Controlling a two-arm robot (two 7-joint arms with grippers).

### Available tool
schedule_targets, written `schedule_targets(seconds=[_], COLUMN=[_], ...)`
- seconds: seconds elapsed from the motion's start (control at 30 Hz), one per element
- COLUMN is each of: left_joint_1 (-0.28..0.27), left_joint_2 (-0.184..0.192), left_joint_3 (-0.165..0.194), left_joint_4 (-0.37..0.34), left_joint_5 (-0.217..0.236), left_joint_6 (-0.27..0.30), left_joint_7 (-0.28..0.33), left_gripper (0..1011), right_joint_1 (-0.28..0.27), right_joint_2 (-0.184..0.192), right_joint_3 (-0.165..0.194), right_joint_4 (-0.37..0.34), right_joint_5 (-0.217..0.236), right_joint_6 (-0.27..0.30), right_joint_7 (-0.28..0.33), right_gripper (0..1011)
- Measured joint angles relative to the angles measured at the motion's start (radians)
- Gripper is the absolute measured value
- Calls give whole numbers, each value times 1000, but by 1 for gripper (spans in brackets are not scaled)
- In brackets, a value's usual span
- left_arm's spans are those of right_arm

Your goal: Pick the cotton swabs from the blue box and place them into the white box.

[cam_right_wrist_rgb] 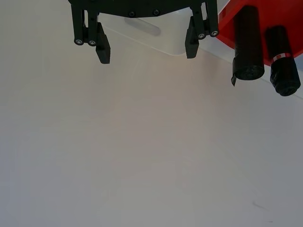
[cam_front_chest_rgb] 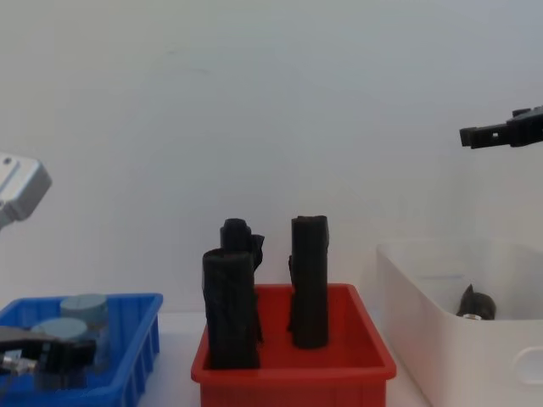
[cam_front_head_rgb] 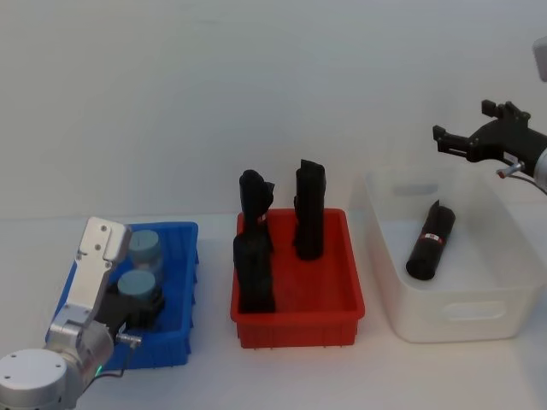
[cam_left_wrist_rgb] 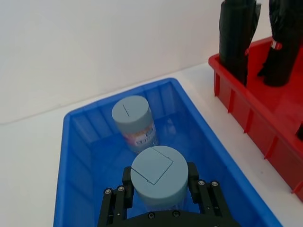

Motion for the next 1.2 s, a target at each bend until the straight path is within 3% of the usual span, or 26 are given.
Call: schedule_targets(seconds=[0.67, 1.2], left_joint_1=[4, -44], left_joint_2=[14, -19], left_joint_3=[-13, 4], left_joint_4=[-147, -252], left_joint_5=[42, 105], left_joint_6=[-112, -246], left_joint_7=[-45, -161], left_gripper=[671, 671], right_joint_1=[2, 9], right_joint_2=[0, 2], right_joint_3=[-2, -20], right_joint_4=[1, 7], right_joint_5=[0, -6], right_joint_6=[0, -29], right_joint_7=[9, 158], right_gripper=[1002, 1002])
